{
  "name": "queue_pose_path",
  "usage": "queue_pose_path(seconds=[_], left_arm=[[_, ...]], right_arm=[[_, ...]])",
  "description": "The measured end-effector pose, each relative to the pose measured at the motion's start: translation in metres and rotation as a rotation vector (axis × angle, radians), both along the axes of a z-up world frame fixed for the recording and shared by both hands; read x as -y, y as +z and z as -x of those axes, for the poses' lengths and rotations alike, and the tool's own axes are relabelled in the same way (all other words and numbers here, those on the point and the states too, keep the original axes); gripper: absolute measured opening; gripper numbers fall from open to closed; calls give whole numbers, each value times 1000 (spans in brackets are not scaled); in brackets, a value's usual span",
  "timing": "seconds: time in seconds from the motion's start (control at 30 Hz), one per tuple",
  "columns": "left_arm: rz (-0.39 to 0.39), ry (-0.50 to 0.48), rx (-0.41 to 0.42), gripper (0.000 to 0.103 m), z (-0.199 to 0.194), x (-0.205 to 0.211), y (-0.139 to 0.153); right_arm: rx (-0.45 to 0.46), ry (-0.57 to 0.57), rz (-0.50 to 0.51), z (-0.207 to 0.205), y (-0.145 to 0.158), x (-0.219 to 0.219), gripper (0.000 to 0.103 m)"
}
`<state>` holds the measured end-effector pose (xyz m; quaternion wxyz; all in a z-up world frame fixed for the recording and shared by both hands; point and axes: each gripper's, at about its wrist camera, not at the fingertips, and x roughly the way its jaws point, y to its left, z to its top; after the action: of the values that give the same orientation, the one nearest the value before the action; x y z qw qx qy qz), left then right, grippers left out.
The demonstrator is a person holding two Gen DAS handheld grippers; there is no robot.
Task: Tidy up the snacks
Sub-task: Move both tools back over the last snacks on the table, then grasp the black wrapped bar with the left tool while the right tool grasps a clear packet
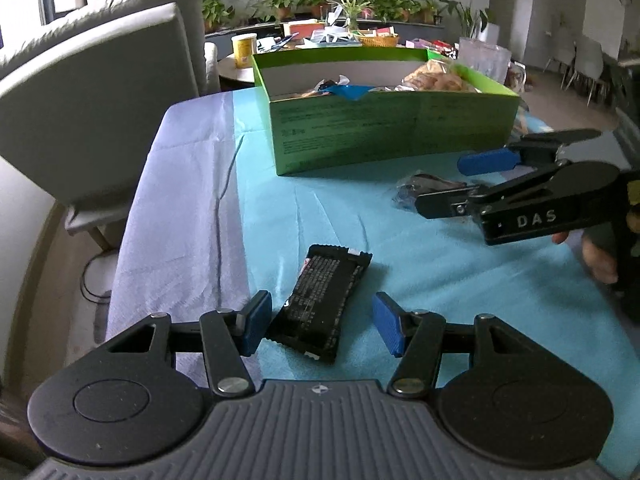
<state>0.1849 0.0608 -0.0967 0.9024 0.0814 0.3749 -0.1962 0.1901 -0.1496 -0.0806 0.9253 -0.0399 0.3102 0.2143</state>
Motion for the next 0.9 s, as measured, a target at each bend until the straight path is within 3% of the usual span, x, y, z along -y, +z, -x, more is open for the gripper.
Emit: queue_pose_path(seconds=[0.37,0.57,0.67,0.7,0.9], left_arm=[[27,44,15,53,-3,1,-1],[46,32,5,51,-3,3,-1],[68,41,-7,31,-3,0,1],[84,46,-19,29,-4,-1,2],[116,68,-20,28,1,-3,8]], right_arm=[[-21,-7,39,-10,-6,-7,80],[-13,-1,53,-7,-4,-8,57],[-17,-9,46,-6,-3,-5,49],[-20,-13,42,-5,-2,-4,49],[-16,-32,26,0,2,1,49]])
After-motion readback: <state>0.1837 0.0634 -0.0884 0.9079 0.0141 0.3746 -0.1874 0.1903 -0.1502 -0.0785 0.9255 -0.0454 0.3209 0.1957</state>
